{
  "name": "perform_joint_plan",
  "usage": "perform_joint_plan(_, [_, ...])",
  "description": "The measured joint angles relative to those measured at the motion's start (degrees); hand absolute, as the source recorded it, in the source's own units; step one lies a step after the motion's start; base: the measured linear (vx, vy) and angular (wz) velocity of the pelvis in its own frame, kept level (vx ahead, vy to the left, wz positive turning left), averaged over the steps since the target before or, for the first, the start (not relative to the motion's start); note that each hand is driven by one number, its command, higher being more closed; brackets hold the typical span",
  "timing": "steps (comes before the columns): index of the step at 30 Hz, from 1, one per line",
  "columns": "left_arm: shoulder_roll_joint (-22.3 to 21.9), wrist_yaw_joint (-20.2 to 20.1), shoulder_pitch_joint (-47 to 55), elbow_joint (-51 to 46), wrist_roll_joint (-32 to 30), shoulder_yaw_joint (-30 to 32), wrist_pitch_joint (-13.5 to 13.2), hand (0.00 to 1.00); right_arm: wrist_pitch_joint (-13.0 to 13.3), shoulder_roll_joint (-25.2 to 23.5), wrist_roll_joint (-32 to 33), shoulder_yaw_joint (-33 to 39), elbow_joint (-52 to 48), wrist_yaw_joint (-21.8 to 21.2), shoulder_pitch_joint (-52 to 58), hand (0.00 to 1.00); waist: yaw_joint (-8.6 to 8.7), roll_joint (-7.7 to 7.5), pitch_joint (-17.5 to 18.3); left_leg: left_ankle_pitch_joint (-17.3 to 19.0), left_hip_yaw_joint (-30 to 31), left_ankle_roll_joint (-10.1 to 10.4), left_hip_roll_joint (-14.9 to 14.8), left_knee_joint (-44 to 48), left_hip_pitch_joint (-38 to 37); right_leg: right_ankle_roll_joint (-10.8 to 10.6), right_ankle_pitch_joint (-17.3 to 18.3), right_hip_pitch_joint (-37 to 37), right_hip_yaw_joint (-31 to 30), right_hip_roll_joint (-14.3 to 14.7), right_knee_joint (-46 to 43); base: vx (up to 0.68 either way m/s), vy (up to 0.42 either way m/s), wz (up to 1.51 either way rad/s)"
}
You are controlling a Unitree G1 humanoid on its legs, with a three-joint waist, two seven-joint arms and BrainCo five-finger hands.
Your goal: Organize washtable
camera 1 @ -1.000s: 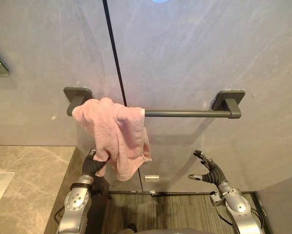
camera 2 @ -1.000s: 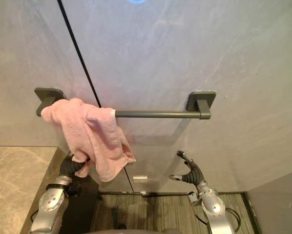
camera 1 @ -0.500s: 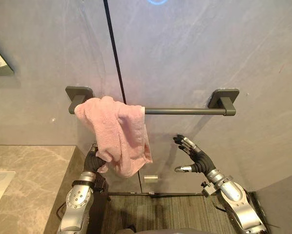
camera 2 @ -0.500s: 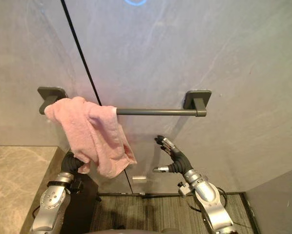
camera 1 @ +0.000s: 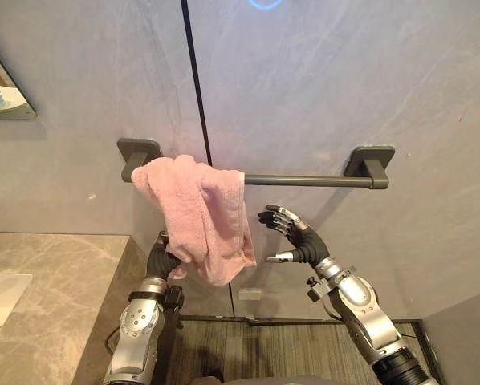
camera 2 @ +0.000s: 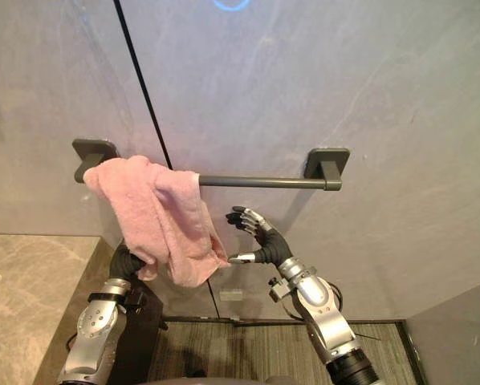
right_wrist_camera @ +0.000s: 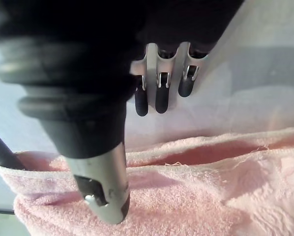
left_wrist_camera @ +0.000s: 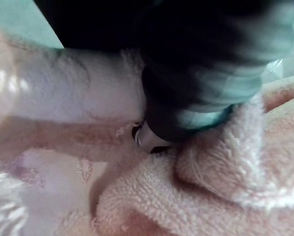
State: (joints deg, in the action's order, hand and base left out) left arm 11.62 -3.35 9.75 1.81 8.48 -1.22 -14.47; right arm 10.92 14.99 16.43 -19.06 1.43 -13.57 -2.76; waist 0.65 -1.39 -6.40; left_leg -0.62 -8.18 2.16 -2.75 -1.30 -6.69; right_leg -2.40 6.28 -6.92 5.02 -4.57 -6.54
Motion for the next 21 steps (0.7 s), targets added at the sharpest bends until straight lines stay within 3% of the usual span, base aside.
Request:
perform_joint_plan(14, [0.0, 0.0, 0.0, 3.1, 0.6, -1.7, -0.1, 1.0, 0.0, -2.5, 0.0, -3.2, 4.4, 1.0, -4.2, 0.0, -0.12, -0.46, 0.5, -0.9, 0.6, 0.2, -0.3, -0.8, 0.2, 0.1, -0.1, 0.1, 0.3, 0.4, 0.3, -0.01, -0.012, 0.01])
perform_joint_plan(15, [0.0, 0.0, 0.0, 3.1, 0.6, -1.8, -0.1, 1.0, 0.0, -2.7, 0.0, -3.6, 4.4, 1.0, -4.3, 1.0, -0.12, -0.48, 0.5, -0.9, 0.6, 0.2, -0.3, -0.8, 0.3, 0.1, -0.1, 0.1, 0.3, 0.4, 0.3, 0.0, 0.0, 0.0])
perform_joint_plan(21, [0.0, 0.0, 0.0, 3.1, 0.6, -3.0, -0.1, 1.0, 0.0, -3.6, 0.0, -3.8, 4.7, 1.1, -4.6, 1.0, -0.18, -0.67, 0.7, -0.9, 0.8, 0.2, -0.3, -0.9, 0.9, 0.1, -0.1, 0.1, 0.5, 0.4, 0.6, -0.01, -0.004, 0.0])
